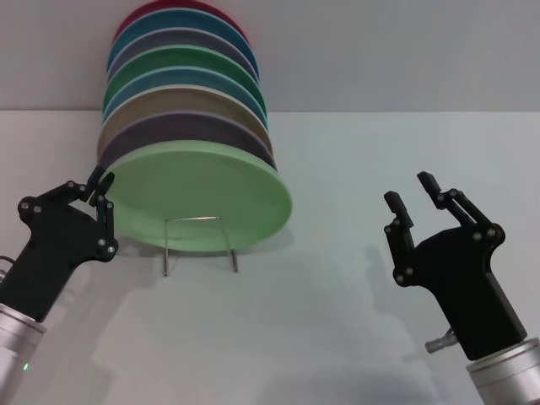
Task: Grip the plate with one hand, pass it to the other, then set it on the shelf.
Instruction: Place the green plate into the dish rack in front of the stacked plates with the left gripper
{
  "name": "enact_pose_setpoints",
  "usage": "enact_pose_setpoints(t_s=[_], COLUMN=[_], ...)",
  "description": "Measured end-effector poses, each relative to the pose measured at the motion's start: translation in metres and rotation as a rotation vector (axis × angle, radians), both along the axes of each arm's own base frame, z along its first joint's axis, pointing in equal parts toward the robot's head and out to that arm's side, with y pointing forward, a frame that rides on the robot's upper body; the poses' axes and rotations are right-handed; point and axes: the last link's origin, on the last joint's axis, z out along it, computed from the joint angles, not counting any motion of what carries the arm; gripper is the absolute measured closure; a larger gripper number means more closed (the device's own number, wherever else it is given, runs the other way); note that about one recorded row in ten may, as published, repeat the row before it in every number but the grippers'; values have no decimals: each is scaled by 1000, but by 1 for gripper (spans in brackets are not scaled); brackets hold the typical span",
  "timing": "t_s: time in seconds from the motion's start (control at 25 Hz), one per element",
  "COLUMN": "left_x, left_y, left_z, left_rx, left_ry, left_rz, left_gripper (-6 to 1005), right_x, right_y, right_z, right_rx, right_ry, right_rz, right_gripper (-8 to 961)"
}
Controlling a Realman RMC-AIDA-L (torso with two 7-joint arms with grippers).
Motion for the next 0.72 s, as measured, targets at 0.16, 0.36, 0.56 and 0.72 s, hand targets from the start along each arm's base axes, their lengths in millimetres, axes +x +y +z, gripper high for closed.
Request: enact_pose_setpoints(t_s=[0.16, 0.36, 0.56, 0.72], left_x=[0, -1, -3, -6], left_y=[0, -1, -3, -10], left_z=[-3, -3, -3, -1], left_rx=[-11, -13, -10, 3], left_ry=[-2, -3, -6, -16], left_rz=[14, 19, 21, 23], left_gripper=[963, 963, 918, 827], right_x=[0, 0, 0, 2], right_y=[1, 2, 4, 9], right_z=[0, 0, 1, 3], right_rx=[0, 1, 4, 16], right_ry=[-1, -5, -6, -1], right_rz=[2, 5, 4, -12], right_gripper=[604, 604, 605, 605])
